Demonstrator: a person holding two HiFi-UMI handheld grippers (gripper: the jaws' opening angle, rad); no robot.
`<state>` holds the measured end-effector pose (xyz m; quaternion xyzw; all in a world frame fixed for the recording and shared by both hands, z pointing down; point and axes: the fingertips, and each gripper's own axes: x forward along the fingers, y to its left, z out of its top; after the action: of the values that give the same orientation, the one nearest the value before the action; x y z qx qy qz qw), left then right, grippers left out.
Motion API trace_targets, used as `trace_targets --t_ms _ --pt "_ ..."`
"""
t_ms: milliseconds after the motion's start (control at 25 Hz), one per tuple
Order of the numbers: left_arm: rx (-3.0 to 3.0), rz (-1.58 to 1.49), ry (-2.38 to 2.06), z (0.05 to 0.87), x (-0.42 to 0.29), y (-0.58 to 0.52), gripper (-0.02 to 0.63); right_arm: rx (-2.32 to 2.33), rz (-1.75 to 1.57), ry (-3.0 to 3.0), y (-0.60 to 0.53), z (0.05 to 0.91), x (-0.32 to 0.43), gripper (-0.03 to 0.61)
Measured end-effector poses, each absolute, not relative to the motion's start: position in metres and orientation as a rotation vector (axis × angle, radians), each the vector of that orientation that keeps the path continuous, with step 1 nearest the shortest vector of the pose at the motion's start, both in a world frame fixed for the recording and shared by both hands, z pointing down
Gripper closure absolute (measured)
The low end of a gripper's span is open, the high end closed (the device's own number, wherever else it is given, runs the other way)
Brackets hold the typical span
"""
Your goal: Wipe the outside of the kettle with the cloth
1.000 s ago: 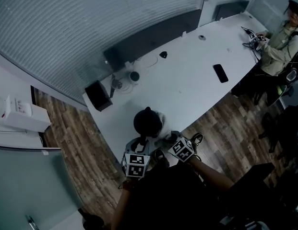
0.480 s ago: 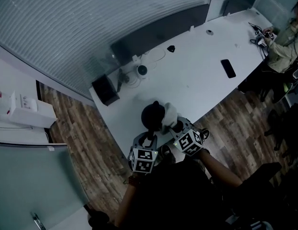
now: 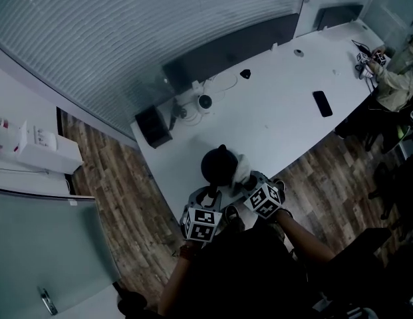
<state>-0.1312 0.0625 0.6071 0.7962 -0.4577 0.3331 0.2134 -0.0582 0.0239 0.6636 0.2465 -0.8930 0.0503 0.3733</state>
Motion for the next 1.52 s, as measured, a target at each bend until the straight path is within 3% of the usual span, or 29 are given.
trace_targets --t_ms 520,800,1040,1520 --pt "2.193 0.955 -1.276 0.61 -0.13 0.064 0.485 0.444 0.272 -2.101 0.033 0.774 -0.061 0.514" --pt "2.2 1.119 -1.3 0.612 -0.148 0.054 0.483 0.679 0.27 -2.327 0.029 0.688 -0.018 0.514" --pt "2.221 1.236 -1.286 0.607 -0.165 0.037 0.485 0.639 0.143 -2.45 0.008 0.606 -0.041 0.514" --pt "2.224 1.289 -1.291 0.601 -0.174 0.041 0.483 0.481 0.085 -2.359 -0.003 0.615 -0.087 0.514"
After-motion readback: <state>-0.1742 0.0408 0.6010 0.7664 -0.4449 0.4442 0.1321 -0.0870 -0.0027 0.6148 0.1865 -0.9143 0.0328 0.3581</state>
